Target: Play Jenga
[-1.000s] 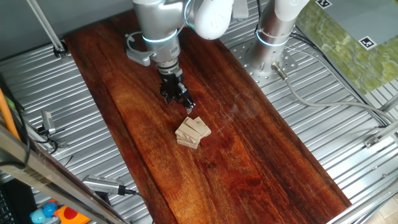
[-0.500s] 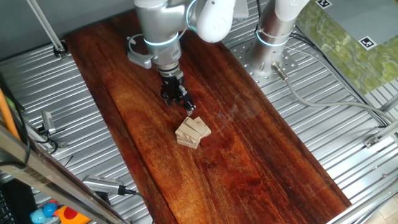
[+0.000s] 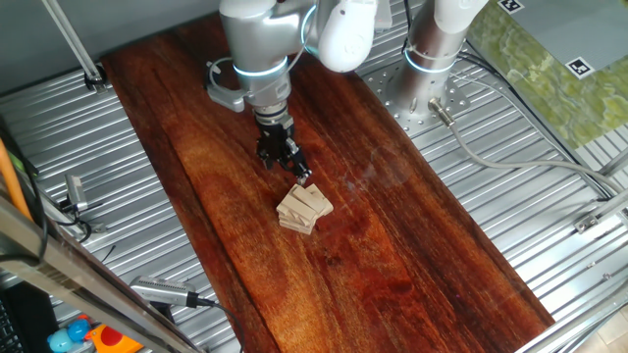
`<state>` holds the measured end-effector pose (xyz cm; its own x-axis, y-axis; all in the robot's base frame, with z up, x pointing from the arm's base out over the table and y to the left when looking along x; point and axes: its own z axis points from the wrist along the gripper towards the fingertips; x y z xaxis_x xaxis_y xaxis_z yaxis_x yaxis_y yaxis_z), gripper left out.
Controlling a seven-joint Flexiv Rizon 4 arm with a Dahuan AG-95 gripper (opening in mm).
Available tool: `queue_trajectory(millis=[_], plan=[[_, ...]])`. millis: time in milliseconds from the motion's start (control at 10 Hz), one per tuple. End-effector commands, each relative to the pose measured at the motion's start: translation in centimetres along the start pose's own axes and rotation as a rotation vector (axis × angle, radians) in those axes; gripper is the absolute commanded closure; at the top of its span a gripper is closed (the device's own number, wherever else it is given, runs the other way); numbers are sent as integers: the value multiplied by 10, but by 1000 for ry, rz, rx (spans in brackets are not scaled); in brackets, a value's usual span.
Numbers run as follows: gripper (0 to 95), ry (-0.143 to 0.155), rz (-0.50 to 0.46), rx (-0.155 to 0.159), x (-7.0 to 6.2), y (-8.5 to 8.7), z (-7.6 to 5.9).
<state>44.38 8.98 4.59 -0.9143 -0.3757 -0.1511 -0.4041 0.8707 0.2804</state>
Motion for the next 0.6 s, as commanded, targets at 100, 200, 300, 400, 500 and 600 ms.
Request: queue_trajectory(millis=[100,200,300,400,500,600], plan=[[0,-5,4,1,1,1,0],[0,-12,13,0,3,2,2],[0,-14,20,-4,4,2,3],[0,-21,28,-2,6,4,4],[0,-24,32,-2,8,6,6],[0,-25,36,-2,8,7,7]])
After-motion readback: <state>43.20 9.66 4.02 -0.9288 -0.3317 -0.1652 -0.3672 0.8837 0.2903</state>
